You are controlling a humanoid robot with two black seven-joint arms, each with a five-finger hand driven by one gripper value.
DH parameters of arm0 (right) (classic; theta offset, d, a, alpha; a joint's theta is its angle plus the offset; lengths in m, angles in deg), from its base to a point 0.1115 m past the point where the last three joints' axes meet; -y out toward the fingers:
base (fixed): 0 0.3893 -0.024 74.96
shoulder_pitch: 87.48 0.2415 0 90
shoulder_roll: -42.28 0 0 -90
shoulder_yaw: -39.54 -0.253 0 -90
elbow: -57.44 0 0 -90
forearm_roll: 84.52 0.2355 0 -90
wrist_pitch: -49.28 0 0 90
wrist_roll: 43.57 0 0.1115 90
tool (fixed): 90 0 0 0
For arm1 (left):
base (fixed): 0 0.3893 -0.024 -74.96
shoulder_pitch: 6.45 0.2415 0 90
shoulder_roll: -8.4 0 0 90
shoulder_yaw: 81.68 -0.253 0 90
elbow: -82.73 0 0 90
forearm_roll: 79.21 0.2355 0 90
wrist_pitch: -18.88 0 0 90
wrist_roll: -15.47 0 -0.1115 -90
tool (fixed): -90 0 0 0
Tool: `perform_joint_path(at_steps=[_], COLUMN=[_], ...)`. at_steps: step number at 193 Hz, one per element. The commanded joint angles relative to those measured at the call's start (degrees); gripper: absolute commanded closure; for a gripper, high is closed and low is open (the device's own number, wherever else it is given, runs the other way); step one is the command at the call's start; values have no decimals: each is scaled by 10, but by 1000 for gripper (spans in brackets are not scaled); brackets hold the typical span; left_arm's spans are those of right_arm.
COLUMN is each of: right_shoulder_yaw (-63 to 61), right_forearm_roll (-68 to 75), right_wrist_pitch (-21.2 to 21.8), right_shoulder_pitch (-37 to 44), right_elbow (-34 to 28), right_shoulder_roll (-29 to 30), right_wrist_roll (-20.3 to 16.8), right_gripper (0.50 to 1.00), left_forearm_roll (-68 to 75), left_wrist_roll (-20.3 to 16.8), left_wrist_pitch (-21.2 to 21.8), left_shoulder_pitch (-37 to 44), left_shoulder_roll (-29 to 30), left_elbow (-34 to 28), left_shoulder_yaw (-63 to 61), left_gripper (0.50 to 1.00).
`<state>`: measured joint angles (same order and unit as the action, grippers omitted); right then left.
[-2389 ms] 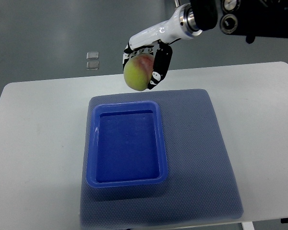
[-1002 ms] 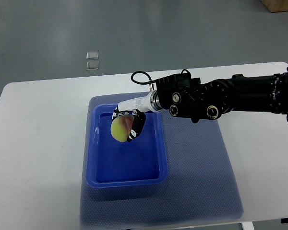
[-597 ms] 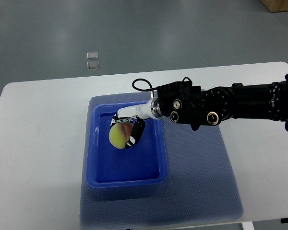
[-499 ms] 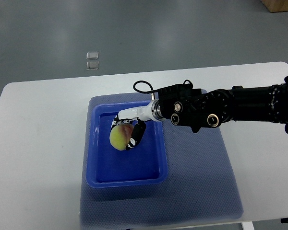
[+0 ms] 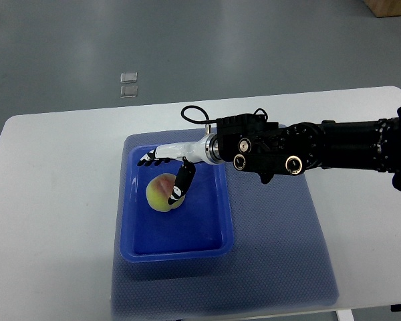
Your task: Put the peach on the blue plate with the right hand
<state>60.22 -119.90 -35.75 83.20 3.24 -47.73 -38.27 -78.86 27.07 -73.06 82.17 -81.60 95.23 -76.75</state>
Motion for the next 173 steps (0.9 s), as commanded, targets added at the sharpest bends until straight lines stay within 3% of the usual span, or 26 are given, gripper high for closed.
perform_joint_path(at_steps=[1,38,61,76,85,86,105,114,115,117,146,161,173], right_shoulder_yaw=[-50,-187,-280,-396,-396,-474,-604,-604,-665,-678,-808,-827,-833], right_forearm_roll=[4,14,24,52,52,75,106,106,122,126,194,217,226], right_wrist_pitch=[-1,2,2,2,2,5,3,3,2,2,6,23,80], right_shoulder_pitch=[2,-23,-88,-163,-163,-212,-298,-298,-338,-345,-408,-422,-439], right_elbow=[8,21,22,26,26,26,27,27,30,31,83,117,145], right_shoulder_roll=[0,-2,-54,-72,-72,-72,-65,-65,-62,-60,-9,-4,-6], right_wrist_roll=[1,1,6,30,30,44,60,60,71,73,114,131,141], right_gripper=[568,568,568,568,568,568,568,568,568,568,568,568,568], left_forearm_roll=[0,0,1,1,1,2,2,2,2,2,3,3,3], left_wrist_roll=[0,0,0,0,0,0,0,0,0,0,0,1,0], left_wrist_pitch=[0,0,0,0,0,0,0,0,0,0,0,0,0], left_shoulder_pitch=[1,0,-1,-5,-5,-5,-6,-6,-6,-6,-6,-6,-6], left_shoulder_roll=[0,0,0,0,0,0,0,0,0,0,0,0,0], left_elbow=[0,1,1,2,2,2,10,10,12,12,15,17,17], left_shoulder_yaw=[0,0,0,1,1,0,0,0,0,0,0,0,0], left_gripper=[500,500,500,500,500,500,500,500,500,500,500,500,500])
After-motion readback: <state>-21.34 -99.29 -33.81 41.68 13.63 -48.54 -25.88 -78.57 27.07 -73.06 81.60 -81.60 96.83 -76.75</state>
